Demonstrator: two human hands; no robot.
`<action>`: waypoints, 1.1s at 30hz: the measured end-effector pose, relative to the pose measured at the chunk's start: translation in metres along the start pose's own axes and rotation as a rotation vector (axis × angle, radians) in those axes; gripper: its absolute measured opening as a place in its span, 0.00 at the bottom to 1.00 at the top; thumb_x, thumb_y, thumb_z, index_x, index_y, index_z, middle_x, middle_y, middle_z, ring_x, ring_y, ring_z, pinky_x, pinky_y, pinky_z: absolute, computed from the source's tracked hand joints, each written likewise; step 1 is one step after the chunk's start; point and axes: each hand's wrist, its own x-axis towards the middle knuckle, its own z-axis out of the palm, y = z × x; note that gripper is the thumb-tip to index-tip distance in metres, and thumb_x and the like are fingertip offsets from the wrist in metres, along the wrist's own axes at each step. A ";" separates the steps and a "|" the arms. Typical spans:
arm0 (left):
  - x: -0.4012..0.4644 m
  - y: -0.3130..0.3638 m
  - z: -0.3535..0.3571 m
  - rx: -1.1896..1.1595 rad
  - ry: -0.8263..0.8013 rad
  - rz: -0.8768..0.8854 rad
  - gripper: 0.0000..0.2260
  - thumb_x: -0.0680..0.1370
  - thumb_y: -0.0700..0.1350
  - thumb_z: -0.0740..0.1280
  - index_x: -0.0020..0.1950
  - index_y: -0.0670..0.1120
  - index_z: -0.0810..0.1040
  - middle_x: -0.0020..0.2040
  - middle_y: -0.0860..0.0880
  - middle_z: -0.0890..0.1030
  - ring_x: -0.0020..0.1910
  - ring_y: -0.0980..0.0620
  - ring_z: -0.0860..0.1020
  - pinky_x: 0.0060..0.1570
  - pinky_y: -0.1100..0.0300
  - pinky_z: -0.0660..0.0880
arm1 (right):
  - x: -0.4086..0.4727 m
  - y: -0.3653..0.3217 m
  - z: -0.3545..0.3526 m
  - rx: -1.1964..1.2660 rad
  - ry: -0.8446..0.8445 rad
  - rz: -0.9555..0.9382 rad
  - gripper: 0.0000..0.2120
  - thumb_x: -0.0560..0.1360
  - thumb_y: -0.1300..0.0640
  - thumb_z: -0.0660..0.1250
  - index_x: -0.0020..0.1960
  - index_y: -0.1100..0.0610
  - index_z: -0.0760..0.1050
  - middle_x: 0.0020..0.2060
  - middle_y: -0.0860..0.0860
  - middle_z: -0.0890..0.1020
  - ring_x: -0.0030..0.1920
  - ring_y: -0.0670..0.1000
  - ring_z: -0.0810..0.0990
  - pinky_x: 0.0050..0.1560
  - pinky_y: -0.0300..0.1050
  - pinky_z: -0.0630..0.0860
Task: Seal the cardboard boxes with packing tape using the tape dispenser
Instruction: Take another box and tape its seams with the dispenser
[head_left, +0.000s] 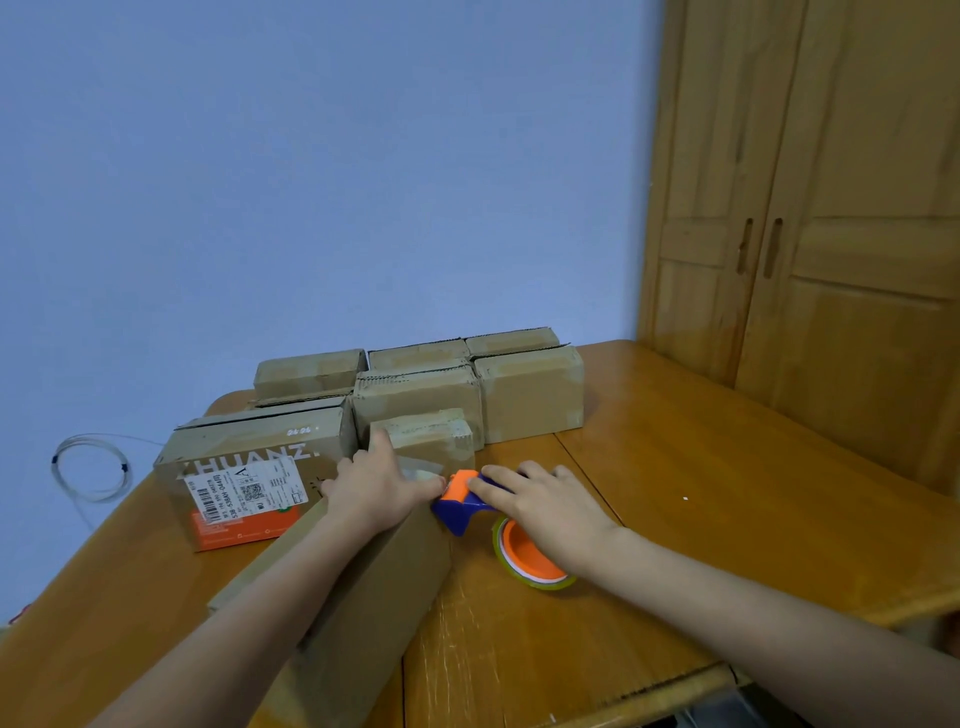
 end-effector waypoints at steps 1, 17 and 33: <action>0.000 0.000 0.000 0.000 0.001 -0.001 0.45 0.67 0.69 0.67 0.73 0.44 0.55 0.63 0.43 0.75 0.64 0.39 0.70 0.59 0.42 0.70 | 0.000 0.000 0.000 -0.001 -0.001 -0.001 0.35 0.79 0.64 0.62 0.78 0.49 0.47 0.76 0.52 0.56 0.68 0.59 0.64 0.59 0.55 0.69; -0.004 0.002 -0.002 -0.009 0.002 -0.003 0.45 0.68 0.68 0.68 0.73 0.44 0.54 0.64 0.42 0.74 0.65 0.39 0.69 0.59 0.42 0.68 | -0.010 -0.011 0.022 0.077 0.039 0.095 0.37 0.78 0.64 0.63 0.78 0.48 0.46 0.77 0.51 0.54 0.71 0.58 0.62 0.62 0.55 0.68; -0.011 0.007 -0.010 0.004 -0.022 -0.027 0.39 0.71 0.65 0.67 0.72 0.45 0.56 0.65 0.42 0.73 0.65 0.39 0.68 0.58 0.45 0.66 | -0.018 -0.023 0.031 0.101 -0.010 0.111 0.35 0.79 0.63 0.62 0.78 0.47 0.48 0.77 0.51 0.55 0.71 0.58 0.61 0.64 0.56 0.65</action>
